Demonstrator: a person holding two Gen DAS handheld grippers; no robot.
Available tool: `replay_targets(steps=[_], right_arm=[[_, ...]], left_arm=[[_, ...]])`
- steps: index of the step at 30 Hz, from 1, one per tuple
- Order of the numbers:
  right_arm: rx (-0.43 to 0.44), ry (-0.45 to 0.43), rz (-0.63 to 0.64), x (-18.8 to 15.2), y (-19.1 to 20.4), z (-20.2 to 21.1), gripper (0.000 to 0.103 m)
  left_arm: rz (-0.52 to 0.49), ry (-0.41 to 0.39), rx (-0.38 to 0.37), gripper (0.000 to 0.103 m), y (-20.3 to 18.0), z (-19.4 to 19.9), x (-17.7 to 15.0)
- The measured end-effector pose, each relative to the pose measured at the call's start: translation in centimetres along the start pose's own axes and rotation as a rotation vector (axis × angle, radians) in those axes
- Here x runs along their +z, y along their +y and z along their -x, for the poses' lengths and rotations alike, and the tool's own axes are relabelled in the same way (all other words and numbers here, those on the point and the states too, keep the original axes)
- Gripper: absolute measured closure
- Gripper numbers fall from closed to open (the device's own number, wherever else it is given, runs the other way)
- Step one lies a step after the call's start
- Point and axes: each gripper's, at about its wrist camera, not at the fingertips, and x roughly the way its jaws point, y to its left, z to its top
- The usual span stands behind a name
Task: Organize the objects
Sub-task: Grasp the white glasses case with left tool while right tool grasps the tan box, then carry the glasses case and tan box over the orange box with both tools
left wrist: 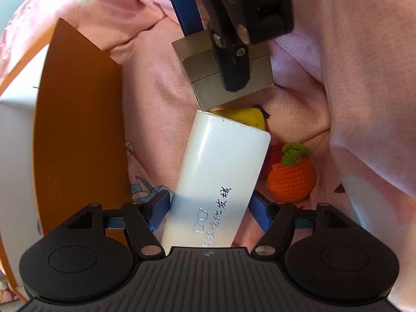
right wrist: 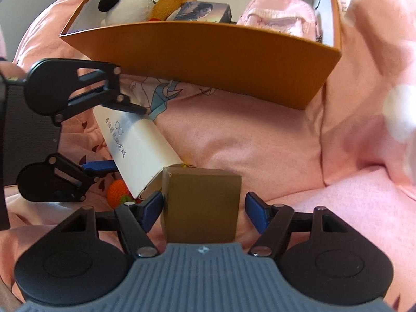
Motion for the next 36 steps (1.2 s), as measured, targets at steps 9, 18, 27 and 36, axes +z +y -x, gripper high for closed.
replay_targets(steps=[9, 18, 27, 36], right_arm=[[0.086, 0.015, -0.075, 0.1, -1.5, -0.7, 0.037], [0.032, -0.04, -0.053, -0.3, -0.7, 1.2, 0.037], [-0.067, -0.138, -0.019, -0.5, -0.2, 4.2, 0.037], [-0.1, -0.231, 0.044, -0.5, 0.8, 7.6, 0.037]], left_arm=[[0.085, -0.045, -0.093, 0.025, 1.5, -0.8, -0.5], [0.351, -0.089, -0.054, 0.026, 2.5, 1.2, -1.8], [0.547, -0.181, 0.05, 0.029, 3.2, 4.3, -3.1], [0.667, -0.31, 0.143, 0.031, 3.0, 8.5, -2.1]])
